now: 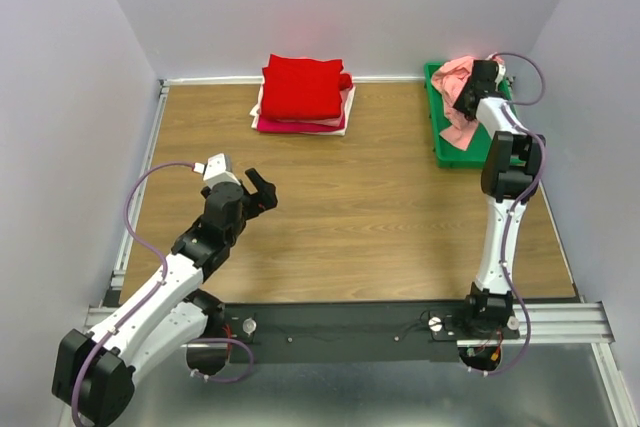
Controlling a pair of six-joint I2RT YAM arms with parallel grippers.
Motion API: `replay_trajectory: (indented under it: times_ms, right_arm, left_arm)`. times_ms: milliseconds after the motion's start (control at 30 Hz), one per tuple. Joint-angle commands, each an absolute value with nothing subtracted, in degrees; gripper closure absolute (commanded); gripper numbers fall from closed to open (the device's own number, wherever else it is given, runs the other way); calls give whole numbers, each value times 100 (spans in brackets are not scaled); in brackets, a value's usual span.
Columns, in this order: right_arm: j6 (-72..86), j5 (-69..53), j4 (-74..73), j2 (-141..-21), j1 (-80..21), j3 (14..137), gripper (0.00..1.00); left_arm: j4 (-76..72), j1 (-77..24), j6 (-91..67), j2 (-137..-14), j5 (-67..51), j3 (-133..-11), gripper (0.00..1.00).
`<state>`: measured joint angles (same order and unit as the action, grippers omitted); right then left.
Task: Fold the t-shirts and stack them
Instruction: Grab the tshirt from the pile, then move the tshirt to the center of the board
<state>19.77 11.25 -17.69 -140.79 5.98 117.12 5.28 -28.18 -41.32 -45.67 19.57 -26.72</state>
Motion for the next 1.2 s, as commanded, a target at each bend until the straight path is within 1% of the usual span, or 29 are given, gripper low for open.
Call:
replay_trajectory:
  times_ms: [0, 33, 133, 200, 233, 433, 467, 600, 700, 733, 800, 833, 967, 1033, 1067, 1133, 1167]
  right_arm:
    - [1898, 809, -1898, -14151, 624, 11856, 73]
    - [1864, 774, -1898, -14029, 624, 11891, 87]
    - [1776, 695, -1898, -13547, 624, 11848, 96]
    - [1740, 598, -1890, -13247, 624, 11734, 97]
    - [1732, 572, -1890, -12897, 624, 11716, 98]
    - [1626, -254, -1872, -11665, 475, 11242, 100]
    - [1530, -333, -1872, -11306, 318, 11172, 100]
    - [1293, -519, -1881, -10541, -271, 10978, 100]
    - [1002, -448, -1881, -10031, -991, 10942, 100]
    - [976, -579, -1881, -9924, -1324, 10951, 100]
    - [932, -755, -1881, -9617, -1668, 10942, 100]
    - [940, -1078, -1881, -9493, -1957, 10908, 100]
    - [1062, -1817, -1881, -9115, -2503, 10636, 100]
    - [1221, -2125, -1881, -8957, -2566, 10338, 100]
    - [1222, -2162, -1881, -8895, -2566, 10336, 99]
    - [1336, -2154, -1890, -8755, -2566, 9855, 99]
    - [1432, -1901, -1890, -8641, -2566, 9635, 99]
  left_arm:
    - [448, -2795, -4052, -4632, 2162, -2874, 2]
    - [448, -2786, -4043, -4632, 2145, -2883, 1]
    - [422, -2795, -4025, -4614, 1969, -2892, 2]
    - [369, -2795, -4017, -4588, 1855, -2874, 2]
    - [308, -2795, -4017, -4597, 1828, -2865, 2]
    - [272, -2786, -4043, -4588, 1670, -2900, 2]
    - [272, -2795, -4026, -4562, 1635, -2909, 2]
    - [272, -2786, -4034, -4448, 1495, -2900, 2]
    - [272, -2786, -4060, -4272, 1415, -2857, 2]
    - [281, -2795, -4069, -4211, 1389, -2822, 2]
    - [316, -2795, -4104, -4035, 1310, -2786, 2]
    - [316, -2786, -4148, -3982, 1266, -2751, 2]
    - [351, -2795, -4280, -3649, 1125, -2654, 2]
    - [448, -2795, -4341, -3525, 1116, -2654, 2]
    - [500, -2795, -4342, -3524, 1125, -2672, 1]
    - [623, -2795, -4421, -3411, 1142, -2672, 2]
    - [659, -2786, -4464, -3375, 1160, -2681, 2]
